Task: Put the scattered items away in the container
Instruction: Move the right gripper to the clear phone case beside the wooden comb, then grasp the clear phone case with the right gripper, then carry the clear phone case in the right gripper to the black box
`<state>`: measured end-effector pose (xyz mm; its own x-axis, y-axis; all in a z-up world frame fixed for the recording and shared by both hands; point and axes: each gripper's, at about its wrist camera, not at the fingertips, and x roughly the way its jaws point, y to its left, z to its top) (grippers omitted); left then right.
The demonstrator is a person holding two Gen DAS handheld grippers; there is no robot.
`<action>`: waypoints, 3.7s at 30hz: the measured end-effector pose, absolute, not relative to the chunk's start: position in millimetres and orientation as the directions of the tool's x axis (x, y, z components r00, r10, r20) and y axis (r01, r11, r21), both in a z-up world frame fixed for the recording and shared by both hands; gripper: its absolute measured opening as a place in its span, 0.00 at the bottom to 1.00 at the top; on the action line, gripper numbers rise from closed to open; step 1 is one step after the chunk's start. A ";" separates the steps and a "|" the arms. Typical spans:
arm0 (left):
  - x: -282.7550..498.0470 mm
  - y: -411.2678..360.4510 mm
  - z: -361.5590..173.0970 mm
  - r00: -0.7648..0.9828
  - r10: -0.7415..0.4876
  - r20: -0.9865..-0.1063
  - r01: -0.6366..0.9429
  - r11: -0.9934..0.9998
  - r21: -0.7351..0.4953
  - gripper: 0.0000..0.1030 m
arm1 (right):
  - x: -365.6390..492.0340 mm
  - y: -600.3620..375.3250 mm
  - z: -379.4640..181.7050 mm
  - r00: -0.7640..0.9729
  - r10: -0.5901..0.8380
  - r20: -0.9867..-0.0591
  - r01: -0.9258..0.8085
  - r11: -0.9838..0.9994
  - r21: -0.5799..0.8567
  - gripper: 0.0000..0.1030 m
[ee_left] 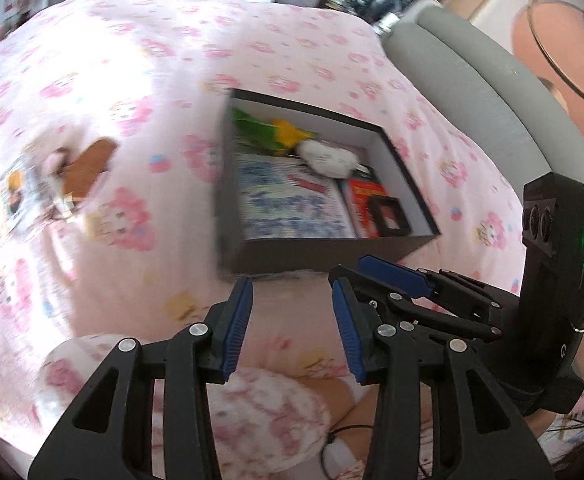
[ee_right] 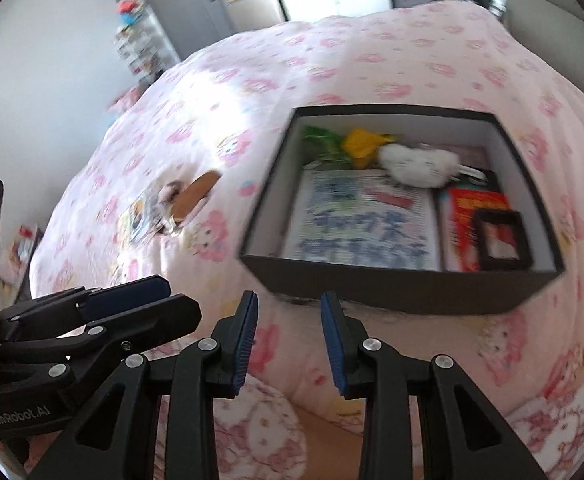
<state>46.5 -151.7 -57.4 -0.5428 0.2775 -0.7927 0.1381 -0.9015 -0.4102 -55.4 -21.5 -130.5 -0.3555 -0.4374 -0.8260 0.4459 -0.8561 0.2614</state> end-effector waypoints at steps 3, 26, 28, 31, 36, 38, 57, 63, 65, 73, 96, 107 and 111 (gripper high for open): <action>63.7 -185.4 -64.5 -0.558 0.261 -0.788 0.204 -0.877 -0.435 0.41 | -52.3 -56.3 -135.3 -0.313 -0.456 -0.833 0.497 -0.826 0.266 0.28; 105.2 -440.3 -208.0 -0.647 0.170 -0.744 0.622 -0.448 -0.643 0.43 | -115.2 -299.8 -232.9 0.048 -0.458 -0.888 0.649 -0.661 0.376 0.29; 89.7 -446.2 -220.0 -0.647 0.178 -0.741 0.626 -0.432 -0.650 0.43 | -124.7 -312.8 -242.5 0.047 -0.457 -0.888 0.643 -0.667 0.377 0.29; 80.4 -455.6 -230.3 -0.668 0.175 -0.723 0.624 -0.397 -0.673 0.43 | -136.0 -325.6 -255.0 0.061 -0.454 -0.889 0.630 -0.674 0.387 0.29; 64.1 -455.2 -247.8 -0.660 0.189 -0.727 0.633 -0.381 -0.674 0.41 | -151.0 -333.9 -281.6 0.148 -0.489 -0.860 0.581 -0.660 0.475 0.32; 60.5 -448.3 -244.4 -0.663 0.202 -0.720 0.618 -0.395 -0.680 0.34 | -151.2 -330.3 -283.6 0.181 -0.526 -0.831 0.562 -0.638 0.527 0.29; 61.9 -305.0 -136.3 -0.661 0.321 -0.678 0.436 -0.571 -0.696 0.30 | -87.6 -152.1 -167.4 -0.038 -0.676 -0.736 0.560 -0.625 0.545 0.22; 77.4 -233.0 -110.6 -0.626 0.384 -0.678 0.360 -0.629 -0.689 0.30 | -74.3 -76.6 -151.9 -0.106 -0.697 -0.709 0.516 -0.648 0.560 0.22; 80.6 -205.6 -107.0 -0.605 0.403 -0.687 0.339 -0.650 -0.680 0.31 | -69.3 -52.3 -152.7 -0.129 -0.695 -0.707 0.489 -0.665 0.564 0.22; 66.8 -105.3 -121.8 -0.491 0.471 -0.733 0.243 -0.733 -0.635 0.33 | -50.8 49.2 -173.2 -0.212 -0.632 -0.745 0.399 -0.752 0.524 0.22; 7.1 -46.4 -176.1 -0.224 0.477 -0.850 0.169 -0.840 -0.516 0.30 | -58.2 126.1 -231.5 -0.210 -0.554 -0.806 0.206 -0.831 0.517 0.22; 5.3 -87.1 -151.4 -0.294 0.389 -0.873 0.139 -0.886 -0.442 0.48 | -67.3 127.5 -254.1 -0.154 -0.532 -0.832 0.146 -0.846 0.514 0.23; -0.3 -96.2 -150.5 -0.305 0.391 -0.868 0.083 -0.897 -0.433 0.51 | -68.4 133.9 -262.6 -0.121 -0.527 -0.841 0.107 -0.849 0.517 0.22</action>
